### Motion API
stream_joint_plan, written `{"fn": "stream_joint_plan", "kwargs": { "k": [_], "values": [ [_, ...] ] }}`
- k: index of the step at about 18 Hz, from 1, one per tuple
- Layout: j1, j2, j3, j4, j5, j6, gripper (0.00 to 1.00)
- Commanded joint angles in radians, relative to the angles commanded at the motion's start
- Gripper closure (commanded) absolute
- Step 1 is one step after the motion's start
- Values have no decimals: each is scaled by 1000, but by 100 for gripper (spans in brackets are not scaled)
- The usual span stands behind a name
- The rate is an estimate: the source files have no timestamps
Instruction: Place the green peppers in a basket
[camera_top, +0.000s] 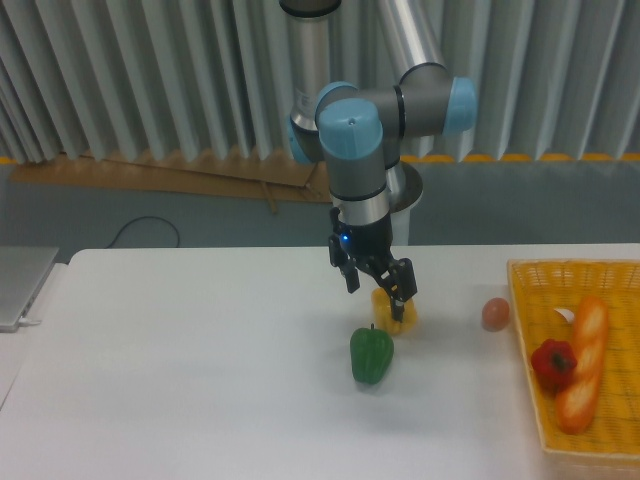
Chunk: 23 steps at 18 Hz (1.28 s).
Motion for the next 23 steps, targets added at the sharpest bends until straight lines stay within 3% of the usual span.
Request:
{"fn": "stream_joint_plan", "kwargs": {
  "k": [4,7,11,15,19,23],
  "values": [
    [-60,-29,-54,3,0,-45,0],
    [-77,-52,-60,29,-3,-109,0],
    [-34,-66,-46,31,-3,-83,0],
    [41,-63,-31,31,-6,29,0],
    [53,-100,-32,87,6,31,0],
    [52,-118,-26,106,8,27,0]
  ]
}}
